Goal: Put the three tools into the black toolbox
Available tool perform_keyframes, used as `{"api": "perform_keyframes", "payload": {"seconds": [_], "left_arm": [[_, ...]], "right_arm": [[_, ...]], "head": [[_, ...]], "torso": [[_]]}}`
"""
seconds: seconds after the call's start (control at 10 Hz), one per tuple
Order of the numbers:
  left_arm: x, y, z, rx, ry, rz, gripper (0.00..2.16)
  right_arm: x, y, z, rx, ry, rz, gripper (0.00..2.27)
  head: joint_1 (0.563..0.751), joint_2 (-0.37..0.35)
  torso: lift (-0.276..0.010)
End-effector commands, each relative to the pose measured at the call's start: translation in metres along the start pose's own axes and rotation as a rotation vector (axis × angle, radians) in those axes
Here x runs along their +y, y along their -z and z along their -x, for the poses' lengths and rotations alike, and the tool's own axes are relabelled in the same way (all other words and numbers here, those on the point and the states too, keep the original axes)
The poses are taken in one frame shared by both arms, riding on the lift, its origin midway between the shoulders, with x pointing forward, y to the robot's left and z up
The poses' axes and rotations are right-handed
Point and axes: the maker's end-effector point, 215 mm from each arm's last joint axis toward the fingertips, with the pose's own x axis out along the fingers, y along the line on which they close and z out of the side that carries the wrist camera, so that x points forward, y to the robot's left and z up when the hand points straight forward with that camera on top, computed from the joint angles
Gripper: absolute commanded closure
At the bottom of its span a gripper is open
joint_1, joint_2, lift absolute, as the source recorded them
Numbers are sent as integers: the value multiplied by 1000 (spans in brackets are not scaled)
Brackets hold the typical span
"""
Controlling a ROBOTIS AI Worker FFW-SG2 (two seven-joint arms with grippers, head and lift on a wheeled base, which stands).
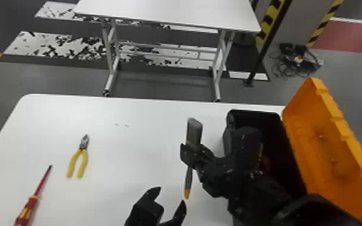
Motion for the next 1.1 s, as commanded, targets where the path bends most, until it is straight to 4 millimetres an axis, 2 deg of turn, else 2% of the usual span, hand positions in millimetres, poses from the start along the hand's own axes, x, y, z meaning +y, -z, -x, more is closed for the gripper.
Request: {"api": "perform_keyframes", "payload": {"seconds": [0.0,0.1,0.2,0.4,0.6,0.7,0.8,1.0], "left_arm": [[7,5,1,9,-10,6,39],[15,10,3,17,-24,12,39],[29,13,7,16,-52,24,39],[59,19,14,16,-97,60,39],[75,20,19,8,-117,77,39],[79,17,21,-4,-122,88,39],[81,15,22,-9,-122,93,39],[81,15,24,-8,-123,99,39]], "right_arm": [[-13,-18,13,-37,39,-2,2236],[-24,-34,24,-69,79,0,2236],[-50,-55,43,-114,163,16,2240],[-119,-78,85,-184,288,-29,2240],[-169,-93,126,-215,397,-9,2240],[-189,-94,139,-226,430,-23,2240],[-201,-87,143,-229,449,-30,2240],[-206,-69,141,-212,450,-55,2240]], "head": [[695,-134],[695,-147],[695,-160],[695,-190],[695,-264],[695,-305],[695,-324],[695,-350]], "torso": [[-51],[-51],[-51],[-51],[-51],[-51],[-51],[-51]]}}
